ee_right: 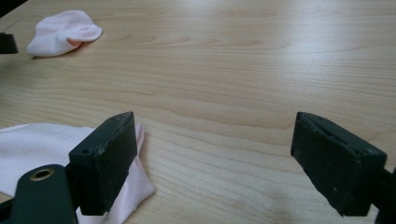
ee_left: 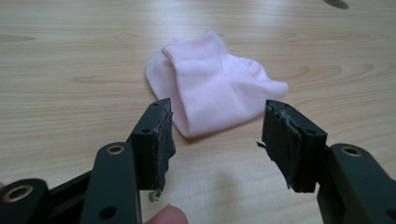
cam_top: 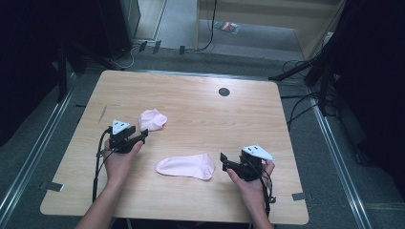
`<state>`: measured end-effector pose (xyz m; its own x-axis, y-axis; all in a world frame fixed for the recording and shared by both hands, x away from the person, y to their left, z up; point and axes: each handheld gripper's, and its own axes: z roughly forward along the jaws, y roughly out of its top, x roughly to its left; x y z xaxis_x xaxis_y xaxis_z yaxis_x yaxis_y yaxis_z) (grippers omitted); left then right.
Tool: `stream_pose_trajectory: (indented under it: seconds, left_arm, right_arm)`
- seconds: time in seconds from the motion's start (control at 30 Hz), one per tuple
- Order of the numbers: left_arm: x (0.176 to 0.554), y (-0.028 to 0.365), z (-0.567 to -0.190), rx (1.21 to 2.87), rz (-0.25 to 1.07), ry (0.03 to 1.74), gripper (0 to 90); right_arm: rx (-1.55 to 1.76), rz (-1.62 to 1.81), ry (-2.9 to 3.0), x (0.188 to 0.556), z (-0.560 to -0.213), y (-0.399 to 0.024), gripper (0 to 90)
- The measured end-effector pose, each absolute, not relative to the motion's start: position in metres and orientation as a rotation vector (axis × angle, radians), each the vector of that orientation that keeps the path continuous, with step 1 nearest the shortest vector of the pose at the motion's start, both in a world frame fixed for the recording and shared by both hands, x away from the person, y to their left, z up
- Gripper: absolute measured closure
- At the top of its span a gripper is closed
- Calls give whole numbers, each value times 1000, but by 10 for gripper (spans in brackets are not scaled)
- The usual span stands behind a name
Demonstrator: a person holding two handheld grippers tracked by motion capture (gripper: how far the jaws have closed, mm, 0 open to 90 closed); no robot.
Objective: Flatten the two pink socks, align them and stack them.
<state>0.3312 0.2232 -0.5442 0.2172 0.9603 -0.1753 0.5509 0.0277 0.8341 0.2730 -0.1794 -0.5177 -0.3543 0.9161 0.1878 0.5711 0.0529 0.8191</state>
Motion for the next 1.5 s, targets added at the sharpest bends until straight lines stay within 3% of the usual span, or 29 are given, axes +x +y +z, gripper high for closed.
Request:
stream_pose_trajectory:
  seconds: [0.3, 0.43, 0.63, 0.73, 0.8, 1.03, 1.3, 1.43, 1.5]
  left_arm:
    - [365, 214, -548, 1686, 597, 1483, 419]
    - [371, 210, -550, 1731, 593, 1545, 453]
    - [372, 207, -550, 1768, 658, 1566, 647]
    - [372, 209, -550, 1758, 623, 1548, 838]
    - [371, 211, -549, 1762, 611, 1543, 869]
    - [360, 208, -538, 1708, 550, 1423, 885]
    - [337, 175, -519, 1708, 435, 1155, 887]
    - [323, 167, -515, 1706, 388, 1083, 886]
    - [317, 165, -514, 1709, 373, 1041, 887]
  right_arm:
    - [1492, 1213, 1967, 272, -519, -177, 148]
    - [1490, 1214, 1961, 272, -519, -177, 150]
    - [1492, 1207, 1963, 272, -519, -178, 154]
    - [1494, 1203, 1964, 271, -519, -177, 158]
    - [1491, 1203, 1966, 271, -519, -176, 160]
    - [1489, 1207, 1951, 272, -519, -178, 171]
    - [1482, 1211, 1944, 271, -517, -177, 191]
    - [1458, 1257, 1927, 269, -513, -176, 285]
    - [1418, 1337, 1947, 268, -506, -172, 406]
